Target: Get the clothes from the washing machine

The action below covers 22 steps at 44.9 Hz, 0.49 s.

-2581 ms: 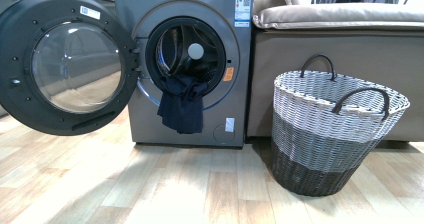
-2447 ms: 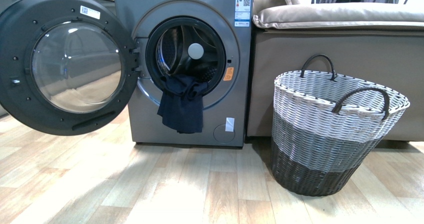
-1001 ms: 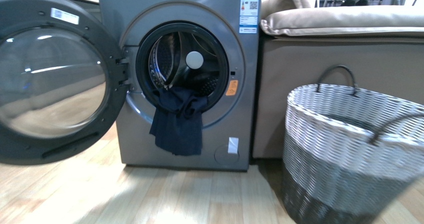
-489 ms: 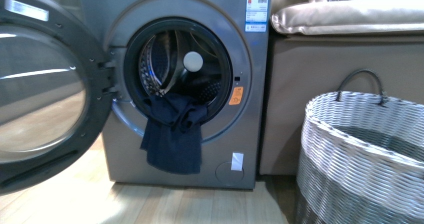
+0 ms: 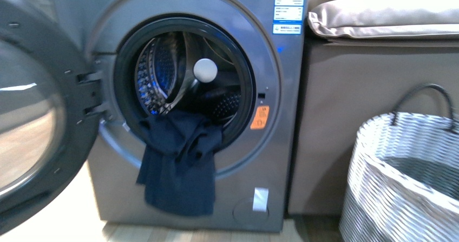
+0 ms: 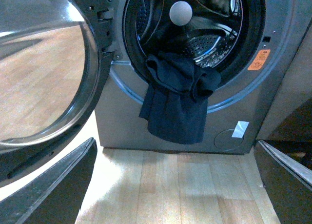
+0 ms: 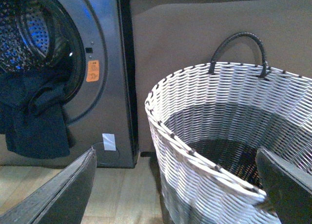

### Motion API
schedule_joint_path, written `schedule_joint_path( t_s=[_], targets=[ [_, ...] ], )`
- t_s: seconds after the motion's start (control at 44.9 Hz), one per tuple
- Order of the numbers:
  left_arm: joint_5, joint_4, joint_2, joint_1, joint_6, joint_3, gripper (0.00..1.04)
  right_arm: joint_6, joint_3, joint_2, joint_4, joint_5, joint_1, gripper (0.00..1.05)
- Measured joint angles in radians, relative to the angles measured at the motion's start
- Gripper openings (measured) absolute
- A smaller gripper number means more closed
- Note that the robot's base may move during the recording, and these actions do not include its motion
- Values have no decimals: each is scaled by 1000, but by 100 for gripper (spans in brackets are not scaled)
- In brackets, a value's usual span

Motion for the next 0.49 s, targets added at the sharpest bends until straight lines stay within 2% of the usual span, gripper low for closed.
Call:
schedule_joint_path(
  t_s=[0.489],
  targets=[
    [0,0,1,0,0,0,98,0,0,0,0,0,0,97]
  ],
)
